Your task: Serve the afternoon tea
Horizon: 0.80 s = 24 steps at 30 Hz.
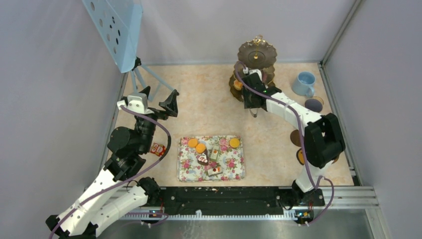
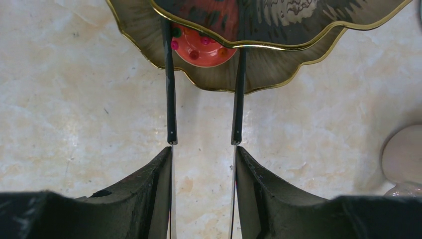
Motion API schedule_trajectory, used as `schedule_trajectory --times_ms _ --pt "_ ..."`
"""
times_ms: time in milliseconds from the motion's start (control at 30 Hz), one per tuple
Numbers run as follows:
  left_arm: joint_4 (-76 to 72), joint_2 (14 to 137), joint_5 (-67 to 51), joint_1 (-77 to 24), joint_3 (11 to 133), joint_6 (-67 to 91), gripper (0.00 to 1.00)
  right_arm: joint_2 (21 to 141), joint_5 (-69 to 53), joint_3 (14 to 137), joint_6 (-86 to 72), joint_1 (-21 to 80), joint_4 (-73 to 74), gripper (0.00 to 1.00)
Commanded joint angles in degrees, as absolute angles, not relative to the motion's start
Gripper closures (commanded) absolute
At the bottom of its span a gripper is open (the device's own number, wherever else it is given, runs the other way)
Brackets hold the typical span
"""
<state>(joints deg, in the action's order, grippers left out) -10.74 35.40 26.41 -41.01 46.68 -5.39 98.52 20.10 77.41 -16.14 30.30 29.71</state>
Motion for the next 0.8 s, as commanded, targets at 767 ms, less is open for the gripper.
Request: schedule_trajectory --times_ms 767 --pt "-12.78 35.62 26.29 -40.82 46.51 -4.75 0.01 86.84 18.66 72.83 -11.10 30.79 29.94 0.48"
